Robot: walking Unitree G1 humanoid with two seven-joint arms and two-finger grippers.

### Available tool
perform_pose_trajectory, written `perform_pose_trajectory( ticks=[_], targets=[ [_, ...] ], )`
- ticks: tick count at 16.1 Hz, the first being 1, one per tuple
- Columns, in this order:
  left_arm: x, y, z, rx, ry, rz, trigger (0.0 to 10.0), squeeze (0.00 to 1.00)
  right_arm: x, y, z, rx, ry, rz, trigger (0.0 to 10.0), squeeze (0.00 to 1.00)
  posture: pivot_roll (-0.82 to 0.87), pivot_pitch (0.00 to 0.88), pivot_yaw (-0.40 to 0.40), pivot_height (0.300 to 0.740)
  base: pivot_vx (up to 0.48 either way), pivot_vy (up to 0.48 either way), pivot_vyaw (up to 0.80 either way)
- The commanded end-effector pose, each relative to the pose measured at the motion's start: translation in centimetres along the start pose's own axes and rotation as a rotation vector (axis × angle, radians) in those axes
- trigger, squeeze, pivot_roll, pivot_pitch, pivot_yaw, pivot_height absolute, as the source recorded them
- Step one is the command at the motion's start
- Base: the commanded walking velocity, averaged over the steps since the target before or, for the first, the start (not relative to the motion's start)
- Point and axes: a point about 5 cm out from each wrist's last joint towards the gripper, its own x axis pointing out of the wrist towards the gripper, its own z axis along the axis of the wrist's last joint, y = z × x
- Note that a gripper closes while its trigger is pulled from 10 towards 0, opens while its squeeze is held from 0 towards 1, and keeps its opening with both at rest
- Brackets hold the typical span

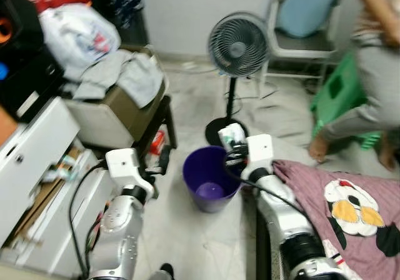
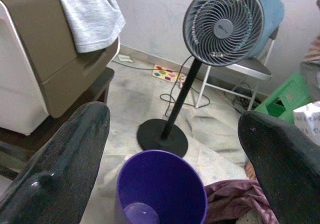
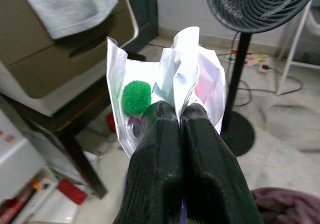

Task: Clean up the room

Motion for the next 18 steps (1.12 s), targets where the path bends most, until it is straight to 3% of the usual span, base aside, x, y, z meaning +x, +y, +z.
perform_pose_trajectory(
  ticks=[1, 9, 18],
  targets=[
    [0.0, 0.2, 0.3, -0.001, -0.004, 0.002, 10.0, 0.0, 0.2, 0.2, 0.4, -0.002, -0.012, 0.006, 10.0, 0.0, 0.04, 0.141, -0.014, 0.74, 0.0, 0.0, 0.0],
    [-0.3, 0.0, 0.6, -0.003, -0.018, -0.004, 10.0, 0.0, 0.2, 0.8, 1.0, 0.0, -0.029, 0.02, 10.0, 0.0, 0.06, 0.183, -0.007, 0.74, 0.0, 0.0, 0.0],
    [-0.2, -0.1, 0.5, -0.001, -0.016, -0.01, 10.0, 0.0, 0.2, 1.1, 0.5, -0.002, -0.01, 0.029, 10.0, 0.0, 0.06, 0.161, -0.02, 0.74, 0.349, 0.0, 0.0]
  ],
)
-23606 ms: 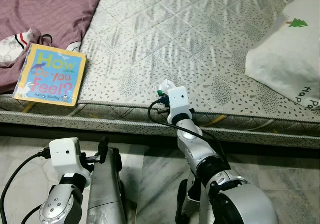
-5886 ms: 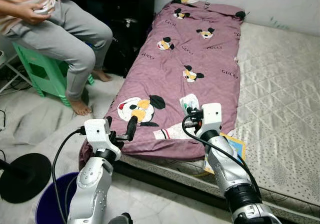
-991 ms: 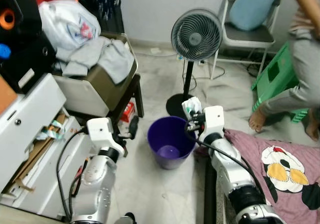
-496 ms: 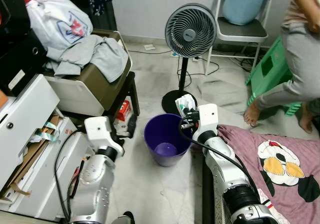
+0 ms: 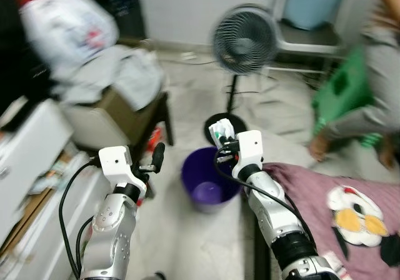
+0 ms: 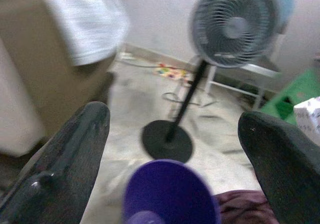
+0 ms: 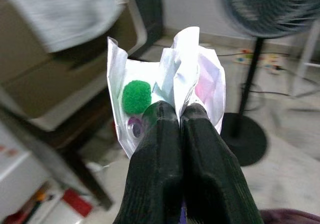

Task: Clean up the room

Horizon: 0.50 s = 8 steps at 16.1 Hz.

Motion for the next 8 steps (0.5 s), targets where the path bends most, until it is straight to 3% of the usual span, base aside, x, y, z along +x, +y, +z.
perform_pose_trajectory(
  ticks=[1, 8],
  targets=[
    [-0.06, -0.72, -0.4, -0.016, 0.011, -0.026, 10.0, 0.0, -0.44, -1.03, -0.36, -0.005, 0.017, -0.027, 10.0, 0.0, 0.06, 0.161, -0.019, 0.74, 0.371, 0.0, 0.0],
    [-0.09, -0.88, -0.63, -0.018, 0.017, -0.032, 10.0, 0.0, -0.74, -1.23, -0.54, 0.016, 0.016, -0.03, 10.0, 0.0, 0.05, 0.149, -0.02, 0.74, 0.359, 0.0, 0.0]
  ],
)
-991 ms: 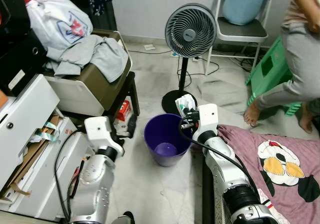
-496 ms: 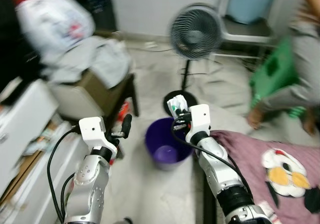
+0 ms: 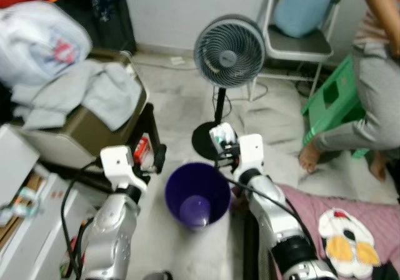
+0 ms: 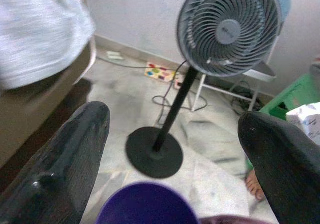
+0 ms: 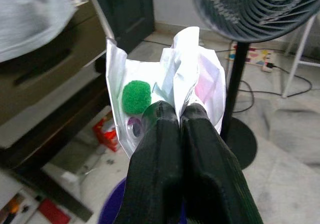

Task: Clean up the room

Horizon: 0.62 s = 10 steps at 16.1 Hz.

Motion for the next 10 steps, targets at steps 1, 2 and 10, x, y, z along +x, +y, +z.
perform_pose_trajectory(
  ticks=[1, 2, 10],
  targets=[
    [-0.15, -0.6, -0.54, -0.014, 0.015, -0.013, 10.0, 0.0, -0.34, -1.09, -0.03, -0.001, 0.003, -0.03, 10.0, 0.0, 0.05, 0.149, -0.02, 0.74, 0.356, 0.0, 0.0],
    [-0.16, -0.62, -0.57, -0.014, 0.016, -0.013, 10.0, 0.0, -0.31, -1.12, -0.01, -0.001, 0.003, -0.031, 10.0, 0.0, 0.05, 0.15, -0.021, 0.74, 0.356, 0.0, 0.0],
    [-0.19, -0.19, -0.67, -0.015, 0.026, 0.018, 10.0, 0.0, -0.2, -0.97, 0.23, 0.007, -0.01, -0.034, 10.0, 0.0, 0.06, 0.163, -0.017, 0.74, 0.16, 0.0, 0.0]
  ],
)
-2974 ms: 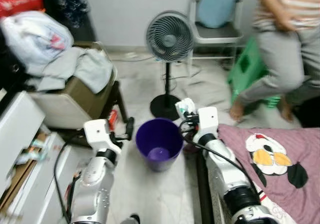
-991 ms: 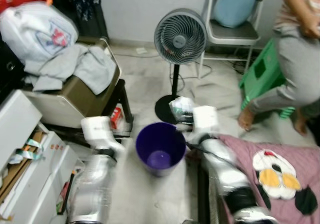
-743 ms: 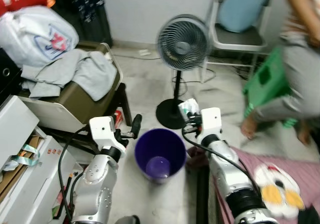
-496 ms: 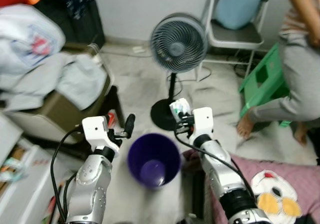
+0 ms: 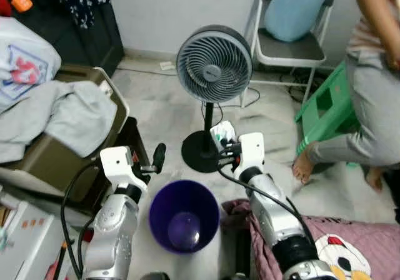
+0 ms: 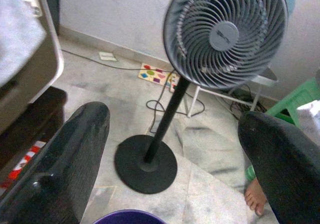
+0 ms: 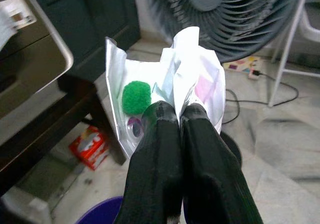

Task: Clean up the room

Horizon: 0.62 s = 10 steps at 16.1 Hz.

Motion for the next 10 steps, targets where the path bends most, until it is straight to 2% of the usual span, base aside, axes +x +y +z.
perform_pose_trajectory(
  ticks=[1, 2, 7, 10],
  targets=[
    [-0.2, -0.2, -0.5, -0.008, 0.025, -0.002, 10.0, 0.0, -0.4, -0.5, -0.3, 0.001, 0.008, -0.019, 10.0, 0.0, 0.06, 0.163, -0.017, 0.74, 0.0, 0.0, 0.0],
    [-0.2, -0.1, -0.5, -0.005, 0.027, 0.0, 10.0, 0.0, -0.4, -0.5, -0.4, -0.001, 0.007, -0.018, 10.0, 0.0, 0.06, 0.164, -0.015, 0.74, 0.0, 0.0, 0.0],
    [-0.3, -0.2, -0.5, 0.001, 0.029, 0.004, 10.0, 0.0, -0.3, -0.1, -0.3, -0.001, 0.007, -0.009, 10.0, 0.0, 0.06, 0.164, -0.012, 0.74, 0.0, 0.0, 0.8],
    [0.0, -0.4, 0.6, 0.062, -0.001, -0.075, 10.0, 0.0, 0.6, 0.9, 0.3, 0.014, -0.006, 0.006, 10.0, 0.0, 0.07, 0.164, -0.018, 0.74, 0.0, 0.0, 0.8]
  ],
)
